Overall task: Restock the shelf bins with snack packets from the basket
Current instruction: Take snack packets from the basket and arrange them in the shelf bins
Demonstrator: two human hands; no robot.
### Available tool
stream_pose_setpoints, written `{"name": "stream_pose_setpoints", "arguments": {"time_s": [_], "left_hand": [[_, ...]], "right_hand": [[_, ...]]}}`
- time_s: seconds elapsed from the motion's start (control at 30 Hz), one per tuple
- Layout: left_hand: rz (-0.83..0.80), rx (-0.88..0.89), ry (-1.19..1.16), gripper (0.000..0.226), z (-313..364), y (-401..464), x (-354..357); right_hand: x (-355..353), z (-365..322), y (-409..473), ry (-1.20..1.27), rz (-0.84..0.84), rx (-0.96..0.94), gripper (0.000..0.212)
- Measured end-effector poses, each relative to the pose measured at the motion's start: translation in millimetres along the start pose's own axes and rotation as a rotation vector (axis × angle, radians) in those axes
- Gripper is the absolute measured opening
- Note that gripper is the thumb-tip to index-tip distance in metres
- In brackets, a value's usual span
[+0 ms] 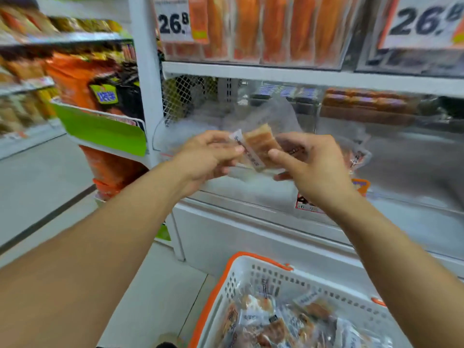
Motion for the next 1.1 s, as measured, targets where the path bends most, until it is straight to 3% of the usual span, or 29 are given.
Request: {"name": "stream_pose_setpoints", "arguments": {"time_s": [0.07, 0.13, 0.23, 0.33, 0.47, 0.63, 0.77, 1.1], "left_hand": [[0.335, 0.021, 0.052, 0.021, 0.5, 10.6, -22.3], [0.500, 0.007, 0.102, 0.021, -1.6, 15.5, -38.7], [0.467, -0.059, 0.073, 0.026, -5.8, 15.1, -42.9], [0.418, -0.085, 0.098, 0.025, -9.7, 14.8, -39.8], [0.361, -0.066, 0.124, 0.021, -10.6, 12.9, -38.7], [0.290, -0.017, 0.219, 0.021, -14.2, 12.3, -36.2], [0.277, -0.009, 0.282, 0.019, -18.7, 15.5, -33.7], [0.284, -0.053, 0.594, 0.021, -16.5, 10.9, -27.7]], "right_hand": [[8.5, -5.0, 30.3, -0.191, 0.045, -0.101, 0.005], [19.6, -4.8, 58.5, -0.343, 0.051, -0.123, 0.009], [35.2, 4.0, 93.5, -0.422, -0.028, -0.008, 0.008], [54.0, 19.3, 107.3, -0.597, -0.222, 0.144, 0.014], [74.7, 37.7, 108.4, -0.755, -0.358, 0.192, 0.029], [82.7, 36.8, 106.6, -0.786, -0.326, 0.134, 0.012], [84.2, 36.7, 102.0, -0.759, -0.276, 0.164, 0.026], [70.5, 24.5, 91.6, -0.776, -0.088, 0.229, 0.030]]}}
Point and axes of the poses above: each hand's wrist, its own y-axis towards the middle knuckle, its own x-axis out of the palm, z = x × y, the point moved 2 cm from there along y, towards the middle knuckle, and after that the axes turned 2 degrees about -y, right-handed, at the moved point
